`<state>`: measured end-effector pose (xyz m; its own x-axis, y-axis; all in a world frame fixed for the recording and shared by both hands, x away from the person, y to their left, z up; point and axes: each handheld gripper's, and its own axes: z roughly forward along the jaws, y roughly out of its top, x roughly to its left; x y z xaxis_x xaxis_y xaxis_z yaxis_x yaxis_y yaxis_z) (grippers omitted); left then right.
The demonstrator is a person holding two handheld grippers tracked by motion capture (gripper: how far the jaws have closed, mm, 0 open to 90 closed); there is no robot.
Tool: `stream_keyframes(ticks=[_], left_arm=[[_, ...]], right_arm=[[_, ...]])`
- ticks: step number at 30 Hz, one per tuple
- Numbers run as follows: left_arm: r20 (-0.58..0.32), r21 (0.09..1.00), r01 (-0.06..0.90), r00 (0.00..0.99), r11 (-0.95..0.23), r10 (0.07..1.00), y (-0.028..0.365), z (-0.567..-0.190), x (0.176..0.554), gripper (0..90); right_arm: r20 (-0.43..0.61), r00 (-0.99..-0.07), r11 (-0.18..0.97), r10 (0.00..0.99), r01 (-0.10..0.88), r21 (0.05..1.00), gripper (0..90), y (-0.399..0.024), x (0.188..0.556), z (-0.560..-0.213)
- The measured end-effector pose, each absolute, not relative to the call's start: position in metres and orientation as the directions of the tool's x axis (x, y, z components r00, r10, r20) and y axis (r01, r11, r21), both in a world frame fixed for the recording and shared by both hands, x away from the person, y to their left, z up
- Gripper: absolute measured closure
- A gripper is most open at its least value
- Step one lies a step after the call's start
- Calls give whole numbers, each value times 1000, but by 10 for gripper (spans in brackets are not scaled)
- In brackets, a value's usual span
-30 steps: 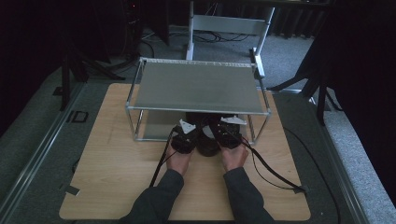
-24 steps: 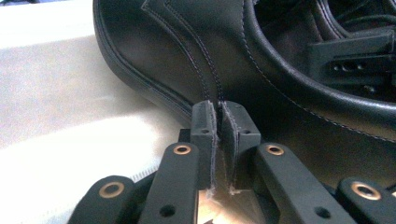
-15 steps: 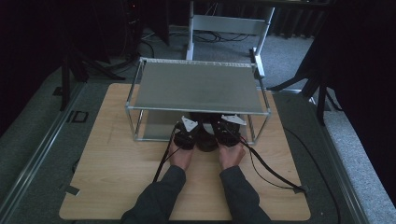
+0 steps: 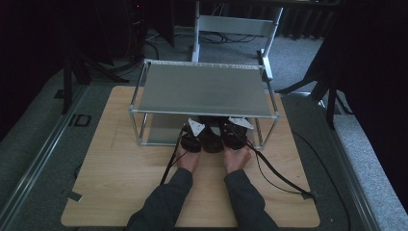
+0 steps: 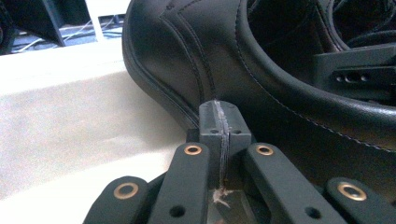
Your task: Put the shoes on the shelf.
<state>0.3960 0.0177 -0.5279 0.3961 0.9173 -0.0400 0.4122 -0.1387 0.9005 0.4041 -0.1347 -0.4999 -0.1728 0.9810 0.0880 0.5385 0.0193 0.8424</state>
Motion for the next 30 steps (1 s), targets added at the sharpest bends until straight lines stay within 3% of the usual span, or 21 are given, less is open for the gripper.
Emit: stream_keyframes(ticks=[17, 20, 24, 30], left_arm=[[-19, 909, 392, 381, -143, 924, 15, -535, 402, 899], [-24, 901, 411, 366, -138, 930, 15, -539, 406, 898], [-37, 894, 431, 347, -124, 937, 16, -544, 411, 897], [-42, 888, 442, 349, -125, 936, 19, -540, 412, 858]], right_arm=[[59, -167, 31, 984, 492, 870, 752, -133, 408, -503], [48, -185, 42, 982, 458, 888, 696, -133, 409, -504], [39, -249, 61, 968, 382, 922, 554, -133, 411, -507], [95, -297, 22, 950, 367, 930, 502, -139, 407, -506]])
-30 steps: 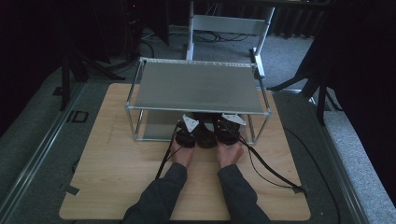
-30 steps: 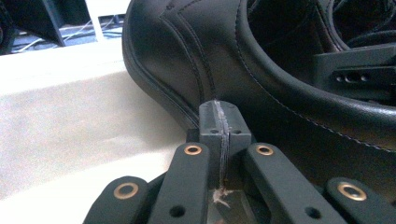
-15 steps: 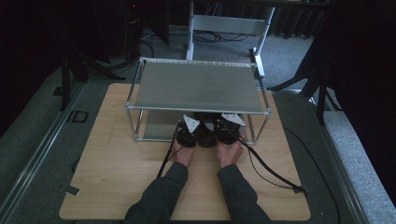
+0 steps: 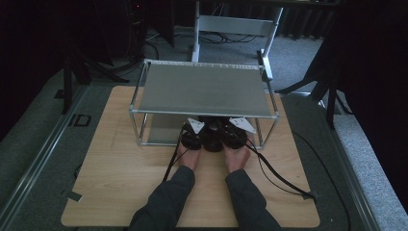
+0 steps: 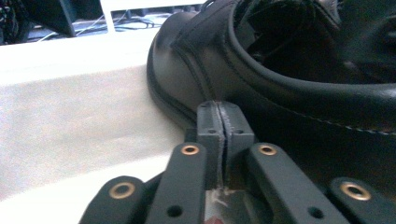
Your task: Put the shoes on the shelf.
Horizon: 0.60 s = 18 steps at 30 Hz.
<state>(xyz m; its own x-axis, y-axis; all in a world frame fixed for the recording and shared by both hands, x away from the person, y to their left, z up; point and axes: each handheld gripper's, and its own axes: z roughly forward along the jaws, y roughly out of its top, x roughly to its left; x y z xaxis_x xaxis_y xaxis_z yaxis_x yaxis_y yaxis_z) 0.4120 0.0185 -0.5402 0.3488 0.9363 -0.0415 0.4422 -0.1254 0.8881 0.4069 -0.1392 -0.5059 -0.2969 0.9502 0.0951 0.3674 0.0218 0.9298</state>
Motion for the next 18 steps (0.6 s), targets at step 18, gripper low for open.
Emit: stream_keyframes(ticks=[18], left_arm=[[-138, 866, 491, 422, -98, 896, 43, -536, 390, 575]], right_arm=[[-8, -363, 122, 932, 291, 949, 396, -180, 355, -485]])
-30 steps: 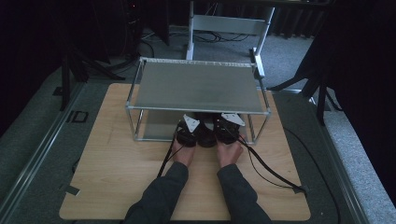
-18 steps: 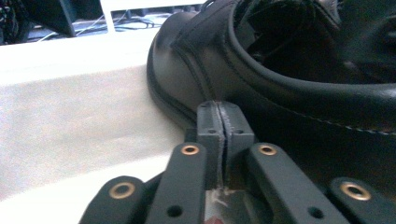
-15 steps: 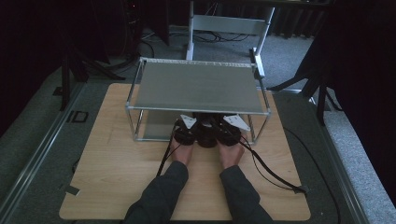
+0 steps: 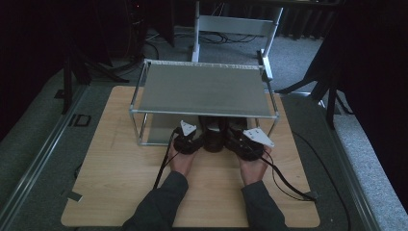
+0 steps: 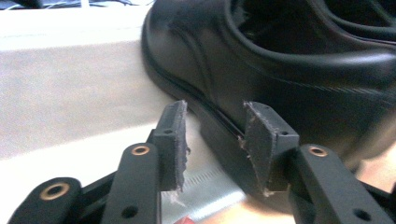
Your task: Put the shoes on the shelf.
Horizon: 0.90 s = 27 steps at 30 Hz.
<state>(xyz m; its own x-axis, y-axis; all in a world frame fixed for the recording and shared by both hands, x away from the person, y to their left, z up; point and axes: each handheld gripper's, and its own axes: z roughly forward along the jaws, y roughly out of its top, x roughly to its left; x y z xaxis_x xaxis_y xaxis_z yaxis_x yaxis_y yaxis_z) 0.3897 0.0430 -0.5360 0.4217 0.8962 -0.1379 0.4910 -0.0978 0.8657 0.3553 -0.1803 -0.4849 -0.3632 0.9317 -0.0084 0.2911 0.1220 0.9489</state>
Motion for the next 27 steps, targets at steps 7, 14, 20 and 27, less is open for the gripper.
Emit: stream_keyframes(ticks=[7, 14, 20, 27], left_arm=[[-144, 867, 485, 463, -114, 875, 42, -538, 371, 510], [-121, 847, 501, 503, -175, 856, 30, -547, 364, 463], [-113, 846, 500, 507, -185, 854, 24, -549, 365, 450], [-106, 844, 504, 492, -183, 864, 20, -549, 370, 494]], right_arm=[[-17, -345, 148, 938, 357, 923, 346, -197, 353, -495], [-4, -345, 160, 939, 423, 892, 281, -200, 358, -504], [25, -333, 149, 943, 486, 861, 271, -195, 374, -518], [22, -329, 152, 944, 496, 855, 282, -193, 375, -522]])
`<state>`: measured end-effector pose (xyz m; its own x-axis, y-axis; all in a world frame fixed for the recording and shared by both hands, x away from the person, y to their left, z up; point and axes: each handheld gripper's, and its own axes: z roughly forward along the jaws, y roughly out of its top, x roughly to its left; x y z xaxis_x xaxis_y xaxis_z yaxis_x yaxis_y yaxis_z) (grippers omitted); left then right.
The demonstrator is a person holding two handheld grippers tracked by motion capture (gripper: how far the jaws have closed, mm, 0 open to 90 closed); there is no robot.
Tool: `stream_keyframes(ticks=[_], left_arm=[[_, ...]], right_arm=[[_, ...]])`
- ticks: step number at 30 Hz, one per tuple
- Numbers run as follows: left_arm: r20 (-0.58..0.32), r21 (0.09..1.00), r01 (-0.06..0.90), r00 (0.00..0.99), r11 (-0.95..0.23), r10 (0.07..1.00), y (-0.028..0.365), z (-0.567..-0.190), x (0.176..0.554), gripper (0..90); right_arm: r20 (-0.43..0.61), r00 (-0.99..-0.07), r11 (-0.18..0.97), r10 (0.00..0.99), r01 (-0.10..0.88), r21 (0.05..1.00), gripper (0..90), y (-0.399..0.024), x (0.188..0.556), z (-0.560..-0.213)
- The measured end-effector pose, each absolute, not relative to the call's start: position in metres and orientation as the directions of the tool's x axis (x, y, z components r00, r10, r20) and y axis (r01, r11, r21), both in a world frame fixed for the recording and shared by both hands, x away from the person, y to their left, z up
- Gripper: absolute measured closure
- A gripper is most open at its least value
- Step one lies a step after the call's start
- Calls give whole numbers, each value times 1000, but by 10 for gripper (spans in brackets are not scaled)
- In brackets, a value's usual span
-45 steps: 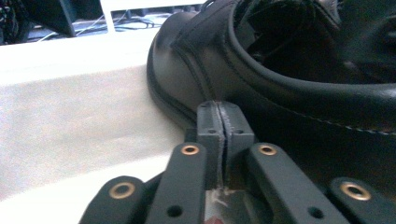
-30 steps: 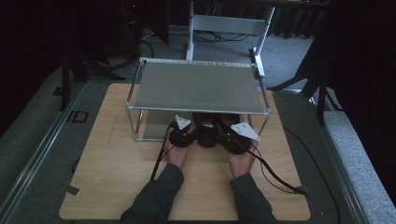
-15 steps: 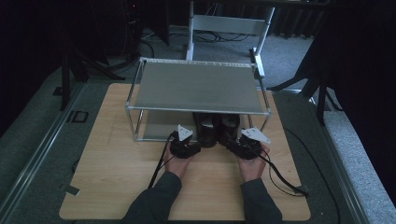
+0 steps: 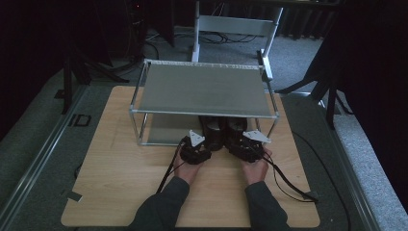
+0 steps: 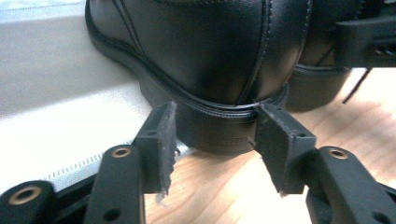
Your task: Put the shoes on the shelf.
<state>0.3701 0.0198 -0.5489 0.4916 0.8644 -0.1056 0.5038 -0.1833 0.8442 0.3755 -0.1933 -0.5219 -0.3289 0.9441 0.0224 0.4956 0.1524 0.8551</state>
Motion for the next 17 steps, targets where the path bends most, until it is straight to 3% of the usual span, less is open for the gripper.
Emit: stream_keyframes(ticks=[8, 17], left_arm=[[-119, 840, 512, 494, -178, 861, 26, -547, 368, 467], [-123, 834, 521, 492, -179, 862, 51, -539, 352, 458]], right_arm=[[19, -353, 171, 936, 498, 850, 281, -194, 371, -520], [47, -385, 151, 922, 468, 871, 281, -220, 341, -507]])
